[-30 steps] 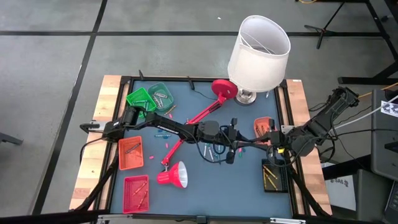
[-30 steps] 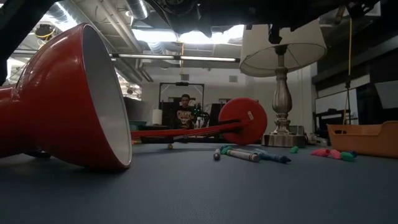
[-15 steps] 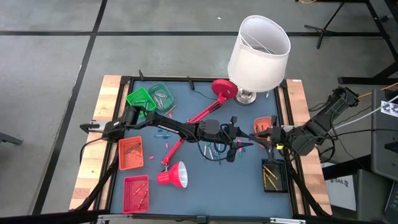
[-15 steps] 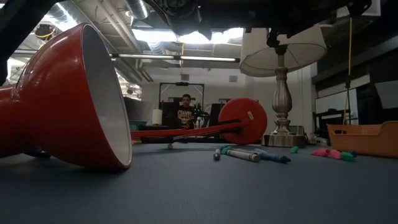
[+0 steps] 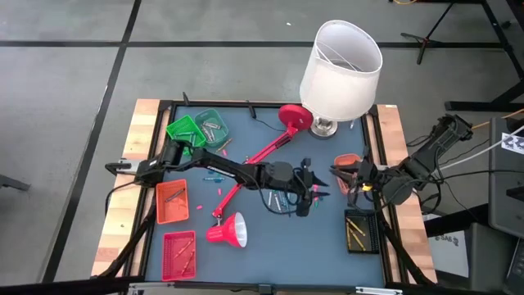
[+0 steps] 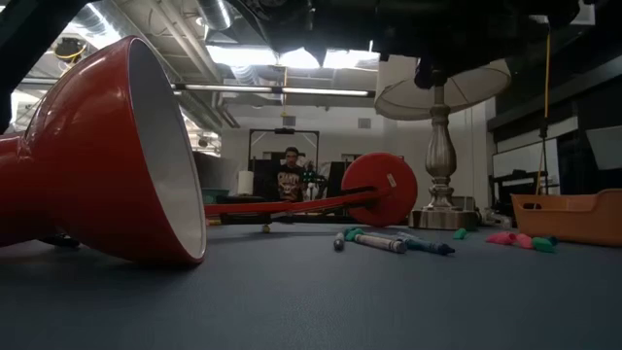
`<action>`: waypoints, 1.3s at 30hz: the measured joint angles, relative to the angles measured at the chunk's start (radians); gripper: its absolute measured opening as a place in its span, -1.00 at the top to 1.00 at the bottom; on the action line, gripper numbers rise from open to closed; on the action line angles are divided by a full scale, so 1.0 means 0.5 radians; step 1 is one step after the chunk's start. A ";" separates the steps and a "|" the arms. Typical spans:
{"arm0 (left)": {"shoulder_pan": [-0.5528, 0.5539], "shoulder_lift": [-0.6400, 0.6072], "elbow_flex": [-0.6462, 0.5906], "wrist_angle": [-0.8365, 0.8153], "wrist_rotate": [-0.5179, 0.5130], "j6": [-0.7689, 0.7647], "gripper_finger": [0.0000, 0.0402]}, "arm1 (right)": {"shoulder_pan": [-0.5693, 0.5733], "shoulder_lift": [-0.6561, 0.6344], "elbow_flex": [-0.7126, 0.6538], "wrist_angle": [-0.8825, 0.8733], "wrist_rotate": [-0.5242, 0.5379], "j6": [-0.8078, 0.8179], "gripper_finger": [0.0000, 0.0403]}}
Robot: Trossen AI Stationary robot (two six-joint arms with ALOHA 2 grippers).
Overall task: Sort crayons
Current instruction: Put the brown crayon into the right orange bin
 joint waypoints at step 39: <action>0.182 -0.432 -0.002 -1.291 0.089 0.235 0.55 | 0.002 0.008 0.000 -1.565 -0.699 1.705 0.84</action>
